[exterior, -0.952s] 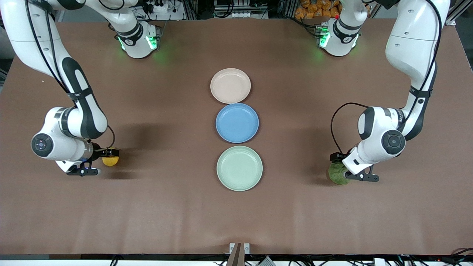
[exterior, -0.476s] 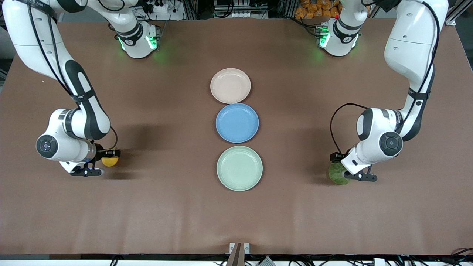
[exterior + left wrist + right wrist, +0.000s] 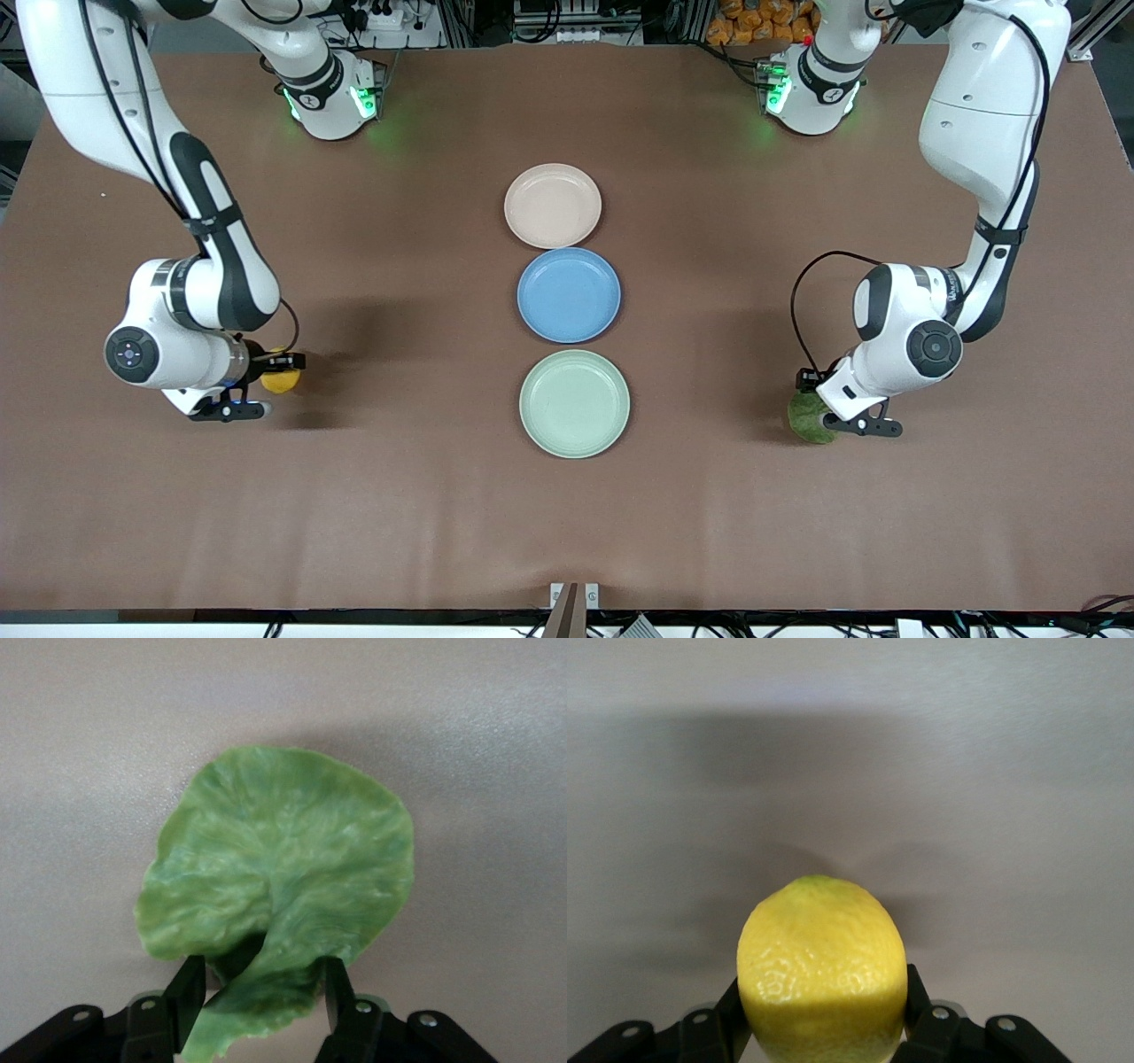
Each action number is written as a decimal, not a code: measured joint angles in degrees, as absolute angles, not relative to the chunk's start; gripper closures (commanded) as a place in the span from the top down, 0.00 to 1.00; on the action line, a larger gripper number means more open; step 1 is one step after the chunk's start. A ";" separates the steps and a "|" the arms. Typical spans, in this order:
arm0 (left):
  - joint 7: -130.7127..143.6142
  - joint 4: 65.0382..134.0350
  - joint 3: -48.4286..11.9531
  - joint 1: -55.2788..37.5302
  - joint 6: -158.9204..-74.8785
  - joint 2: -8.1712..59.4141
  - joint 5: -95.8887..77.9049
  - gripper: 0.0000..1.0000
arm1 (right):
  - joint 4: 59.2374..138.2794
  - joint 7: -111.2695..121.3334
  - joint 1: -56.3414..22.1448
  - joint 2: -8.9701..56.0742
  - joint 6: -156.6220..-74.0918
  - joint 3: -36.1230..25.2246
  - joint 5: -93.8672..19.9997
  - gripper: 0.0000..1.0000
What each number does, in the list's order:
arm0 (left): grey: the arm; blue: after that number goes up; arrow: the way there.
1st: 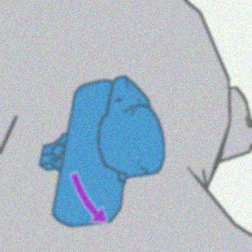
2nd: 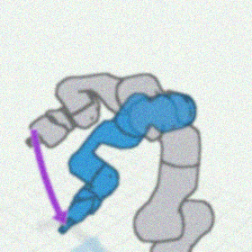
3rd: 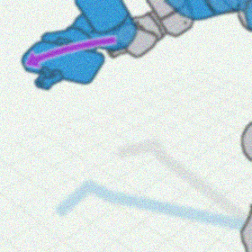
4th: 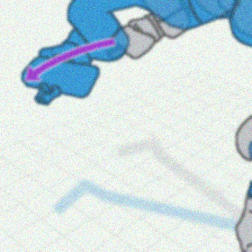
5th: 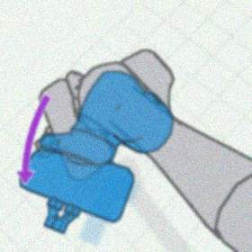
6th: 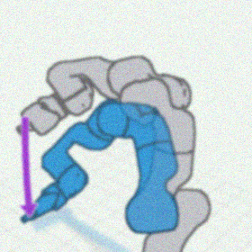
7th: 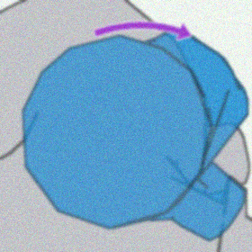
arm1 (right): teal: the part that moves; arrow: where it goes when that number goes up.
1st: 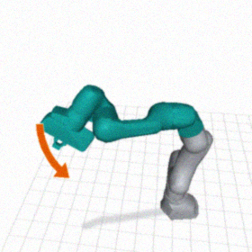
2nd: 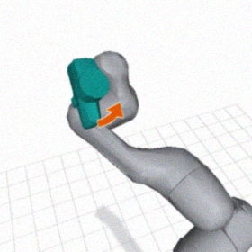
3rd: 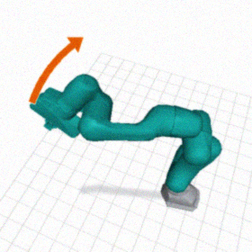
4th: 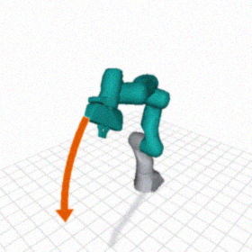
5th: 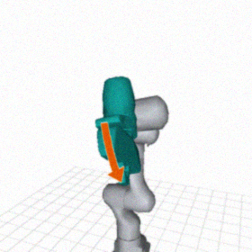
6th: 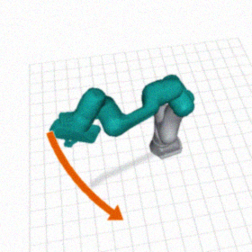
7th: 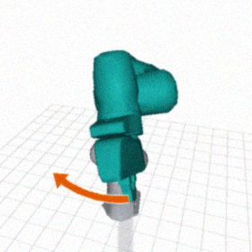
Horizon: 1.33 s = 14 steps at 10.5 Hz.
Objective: Place lemon and lettuce in plates
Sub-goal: 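Close the right gripper on the lemon while the left gripper grasps the lettuce, then carry the lemon to the beige plate while the left gripper carries lettuce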
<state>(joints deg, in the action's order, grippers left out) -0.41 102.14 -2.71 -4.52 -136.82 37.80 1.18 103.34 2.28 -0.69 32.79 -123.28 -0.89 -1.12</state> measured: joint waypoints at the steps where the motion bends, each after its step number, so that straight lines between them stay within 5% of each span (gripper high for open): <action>1: -0.41 102.10 -2.71 -4.52 -136.82 37.80 1.18 0.16 | 103.28 0.03 -2.34 31.52 -121.45 -0.83 -1.16 0.00; 2: -0.41 102.09 -2.71 -4.52 -136.82 37.81 1.18 0.02 | 103.25 -2.80 -4.12 30.22 -119.50 -0.71 -1.35 0.00; 3: -0.41 102.03 -2.74 -4.57 -136.82 37.80 1.18 0.00 | 103.20 -5.62 -6.41 28.76 -117.17 -0.51 -1.72 0.00; 9: -0.41 100.32 -3.01 -5.59 -137.08 36.67 1.18 0.00 | 103.09 -31.87 -27.30 19.88 -110.25 -0.01 -6.31 0.00; 14: 12.13 96.79 -3.73 -15.89 -137.02 32.61 1.18 0.00 | 103.09 -52.71 -42.08 18.15 -110.01 0.26 -7.76 0.00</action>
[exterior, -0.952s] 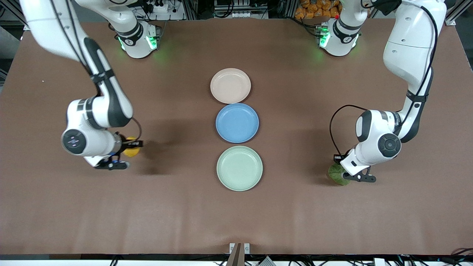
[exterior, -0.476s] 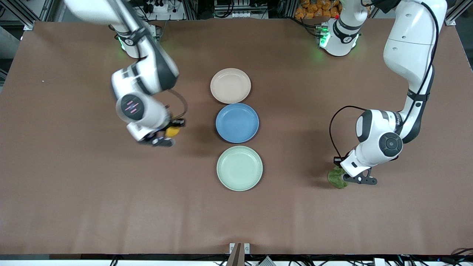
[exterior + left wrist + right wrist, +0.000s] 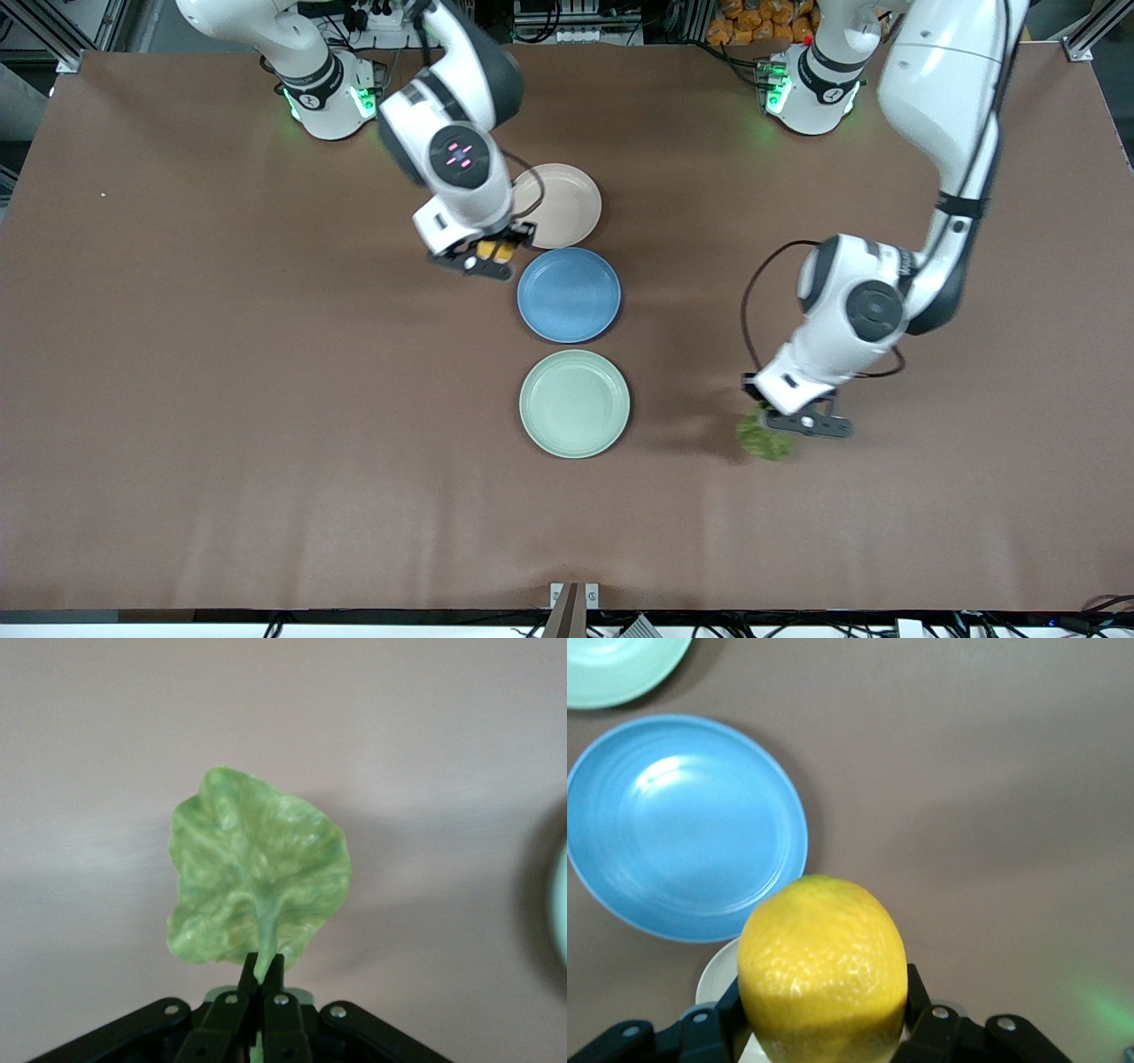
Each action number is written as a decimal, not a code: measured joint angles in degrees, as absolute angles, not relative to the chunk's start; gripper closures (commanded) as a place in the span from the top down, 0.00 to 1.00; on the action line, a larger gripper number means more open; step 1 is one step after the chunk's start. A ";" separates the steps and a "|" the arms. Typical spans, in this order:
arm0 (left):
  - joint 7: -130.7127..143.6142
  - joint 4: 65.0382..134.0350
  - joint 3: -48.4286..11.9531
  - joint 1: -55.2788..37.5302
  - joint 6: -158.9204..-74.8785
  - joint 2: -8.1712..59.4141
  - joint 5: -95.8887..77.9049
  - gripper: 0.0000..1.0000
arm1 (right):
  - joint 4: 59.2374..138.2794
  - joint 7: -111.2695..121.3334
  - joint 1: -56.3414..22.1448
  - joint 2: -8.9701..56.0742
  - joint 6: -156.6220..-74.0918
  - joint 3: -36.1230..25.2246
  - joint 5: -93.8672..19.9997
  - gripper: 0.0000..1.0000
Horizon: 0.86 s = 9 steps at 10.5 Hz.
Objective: Place lemon and lettuce in plates
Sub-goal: 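Carry the lemon to the beige plate while the left gripper carries lettuce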
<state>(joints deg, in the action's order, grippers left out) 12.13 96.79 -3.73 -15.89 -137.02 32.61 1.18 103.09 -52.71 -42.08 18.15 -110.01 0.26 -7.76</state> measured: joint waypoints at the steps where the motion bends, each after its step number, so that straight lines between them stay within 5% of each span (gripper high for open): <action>1: 16.06 95.44 -3.79 -18.75 -137.02 32.64 1.18 0.00 | 103.19 -54.77 -43.67 18.16 -110.01 0.27 -8.68 0.00; 4: 25.69 93.18 -3.89 -25.92 -137.90 34.01 1.18 0.00 | 104.47 -59.77 -46.14 18.21 -112.66 0.27 -12.44 0.00; 9: 46.43 87.61 -3.85 -34.13 -150.15 42.22 1.17 0.00 | 117.68 -66.28 -55.77 18.71 -133.37 0.31 -15.55 0.00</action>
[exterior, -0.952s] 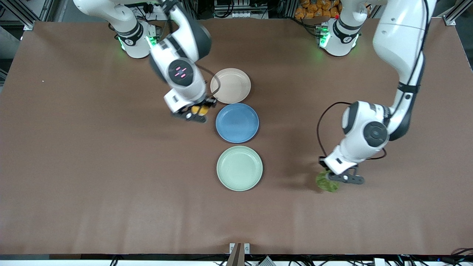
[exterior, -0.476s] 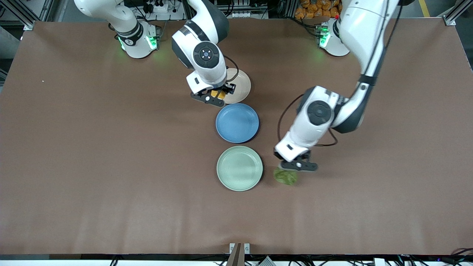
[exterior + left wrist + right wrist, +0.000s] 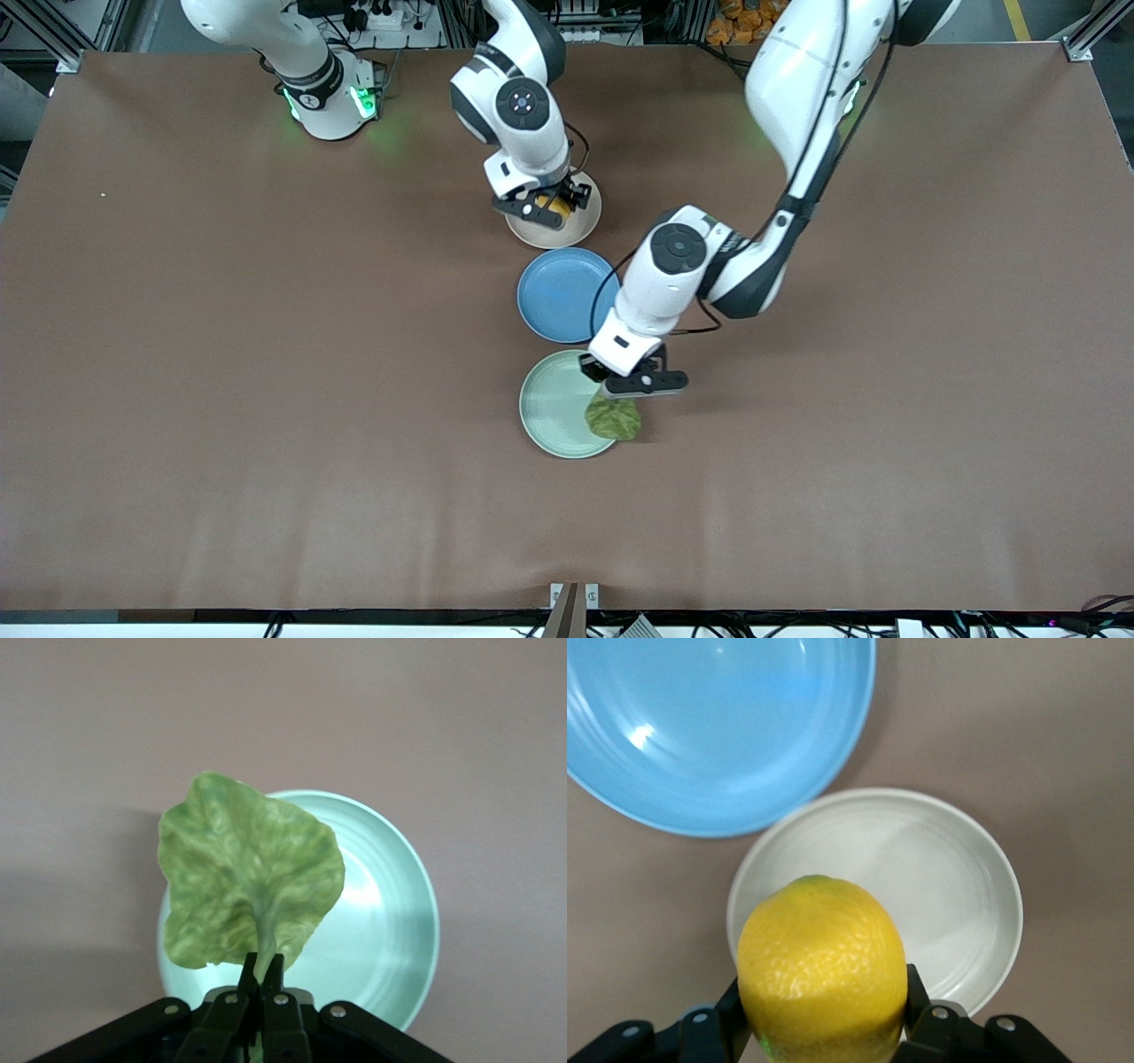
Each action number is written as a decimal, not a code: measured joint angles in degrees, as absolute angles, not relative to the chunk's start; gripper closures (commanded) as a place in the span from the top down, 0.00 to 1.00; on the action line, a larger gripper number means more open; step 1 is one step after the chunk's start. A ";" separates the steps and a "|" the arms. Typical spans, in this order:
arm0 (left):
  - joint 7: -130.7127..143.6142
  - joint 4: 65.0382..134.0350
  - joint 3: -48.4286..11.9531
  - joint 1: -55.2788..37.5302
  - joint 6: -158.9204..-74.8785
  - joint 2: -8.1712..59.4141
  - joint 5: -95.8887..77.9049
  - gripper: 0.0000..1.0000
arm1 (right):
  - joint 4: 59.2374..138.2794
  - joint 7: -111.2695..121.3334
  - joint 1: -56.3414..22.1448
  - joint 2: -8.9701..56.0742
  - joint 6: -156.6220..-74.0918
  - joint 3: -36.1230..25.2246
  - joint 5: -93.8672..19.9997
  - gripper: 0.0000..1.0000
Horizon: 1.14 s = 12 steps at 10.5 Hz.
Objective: Place lemon and lettuce in plates
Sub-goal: 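Carry the lemon to the beige plate while the left gripper carries lettuce, then lower and release the lemon while the left gripper releases the lettuce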
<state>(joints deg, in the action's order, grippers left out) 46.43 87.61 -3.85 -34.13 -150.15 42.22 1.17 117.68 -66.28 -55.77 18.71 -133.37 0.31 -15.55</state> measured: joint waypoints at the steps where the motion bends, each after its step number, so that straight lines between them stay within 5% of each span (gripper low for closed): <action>1: 48.84 87.45 -3.82 -35.36 -153.47 44.02 1.17 0.20 | 118.83 -67.13 -56.97 18.74 -134.11 0.29 -15.56 0.00; 2: 50.02 87.27 -3.79 -36.16 -155.52 45.48 1.17 0.42 | 119.22 -67.51 -57.49 18.74 -134.16 0.29 -15.58 0.00; 3: 50.59 87.04 -3.78 -36.41 -156.17 46.37 1.17 0.64 | 119.39 -67.71 -57.59 18.82 -134.16 0.27 -15.58 0.13; 4: 51.20 86.90 -3.75 -36.42 -156.22 46.70 1.17 1.00 | 119.59 -67.80 -57.58 19.15 -134.29 0.20 -15.59 0.53; 5: 51.55 86.87 -3.74 -36.44 -156.22 46.71 1.17 1.00 | 119.73 -68.52 -57.58 19.91 -134.63 0.12 -15.61 0.86; 6: 51.62 86.81 -3.69 -36.48 -156.22 46.71 1.17 1.00 | 119.75 -70.24 -57.65 20.92 -135.02 0.13 -15.64 1.00; 12: 51.14 84.66 -0.38 -35.34 -148.18 41.43 4.79 1.00 | 119.27 -73.84 -58.41 21.91 -136.21 -0.71 -15.64 1.00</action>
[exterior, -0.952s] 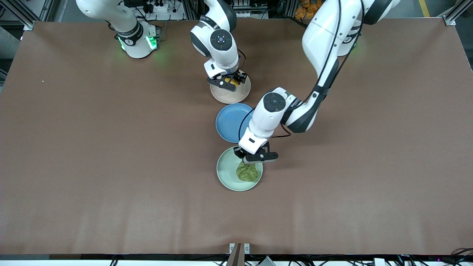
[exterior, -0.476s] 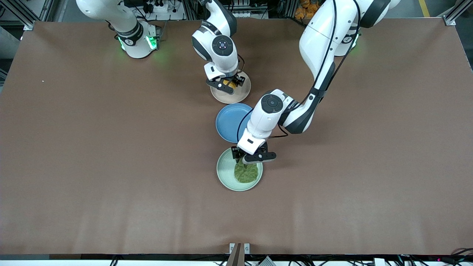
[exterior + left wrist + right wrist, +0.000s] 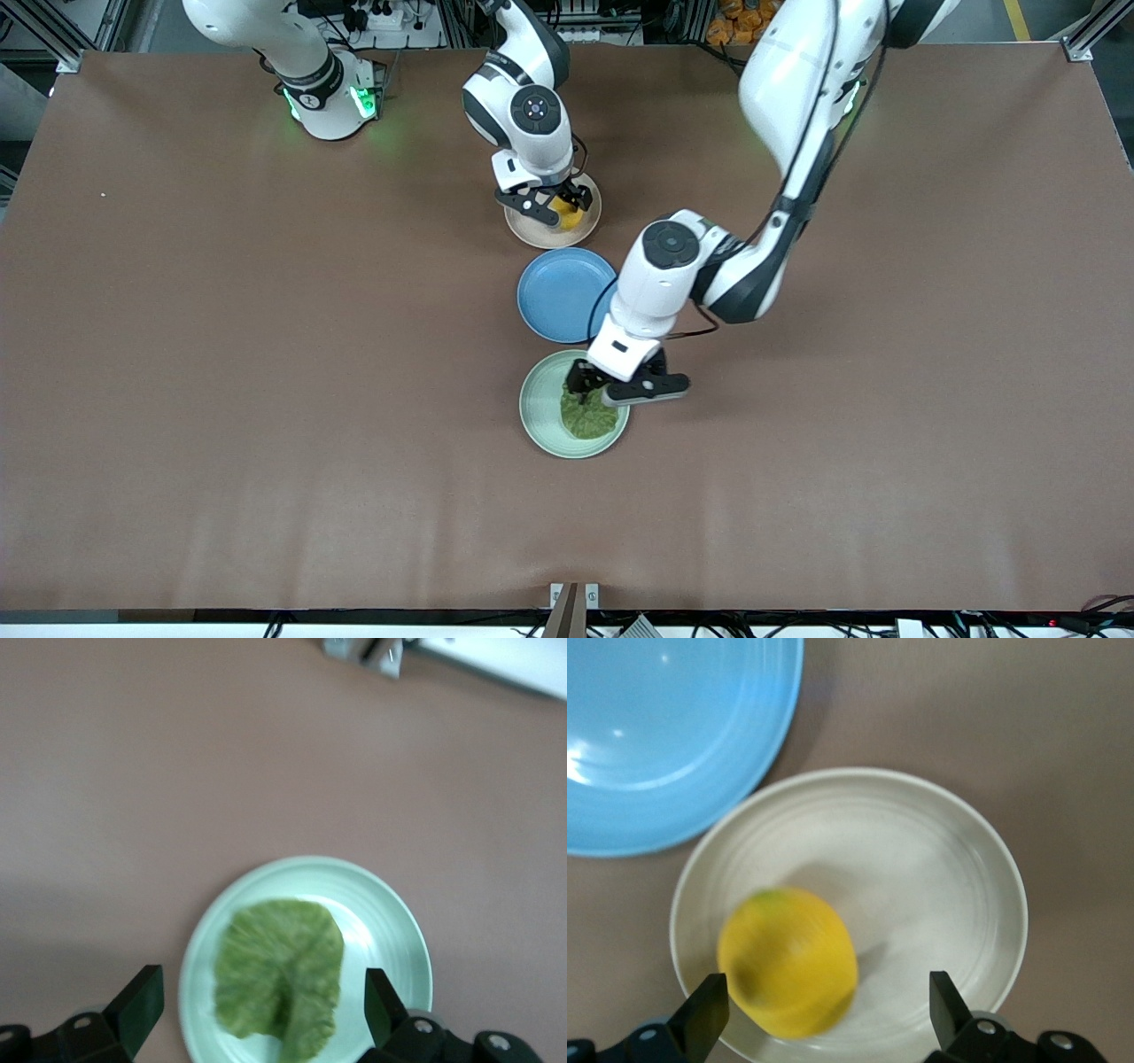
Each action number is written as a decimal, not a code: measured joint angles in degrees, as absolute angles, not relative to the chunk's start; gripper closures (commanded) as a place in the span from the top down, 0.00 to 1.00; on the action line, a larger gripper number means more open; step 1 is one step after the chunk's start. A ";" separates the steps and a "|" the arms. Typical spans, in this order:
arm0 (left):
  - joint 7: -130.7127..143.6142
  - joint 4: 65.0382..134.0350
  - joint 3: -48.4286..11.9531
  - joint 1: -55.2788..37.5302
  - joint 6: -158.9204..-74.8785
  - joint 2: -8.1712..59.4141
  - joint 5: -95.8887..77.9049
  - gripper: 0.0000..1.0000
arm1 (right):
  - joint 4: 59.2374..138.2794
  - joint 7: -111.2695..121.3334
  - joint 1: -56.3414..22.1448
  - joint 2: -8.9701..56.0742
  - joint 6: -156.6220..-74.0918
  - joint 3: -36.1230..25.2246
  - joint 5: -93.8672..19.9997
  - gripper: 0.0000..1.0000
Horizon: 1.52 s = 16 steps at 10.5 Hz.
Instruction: Place lemon and lettuce in plates
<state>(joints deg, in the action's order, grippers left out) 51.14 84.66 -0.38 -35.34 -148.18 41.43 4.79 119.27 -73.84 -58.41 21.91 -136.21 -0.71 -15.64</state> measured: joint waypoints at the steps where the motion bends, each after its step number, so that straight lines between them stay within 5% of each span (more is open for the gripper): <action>1: 49.14 84.43 -0.15 -33.93 -144.33 38.60 5.17 1.00 | 118.99 -73.81 -58.38 21.82 -136.42 -2.19 -15.25 1.00; 6: 34.40 84.30 -0.08 -24.78 -127.38 27.07 5.26 1.00 | 117.69 -64.34 -54.30 21.52 -137.23 -13.07 -11.20 1.00; 13: 21.58 84.29 -0.23 -14.23 -108.35 15.33 4.46 1.00 | 118.04 -28.07 -30.25 22.78 -136.56 -13.56 -11.08 1.00; 16: 18.28 84.32 -1.05 -9.74 -103.04 12.26 1.01 1.00 | 117.91 -16.58 -17.64 23.11 -136.48 -9.03 -9.96 1.00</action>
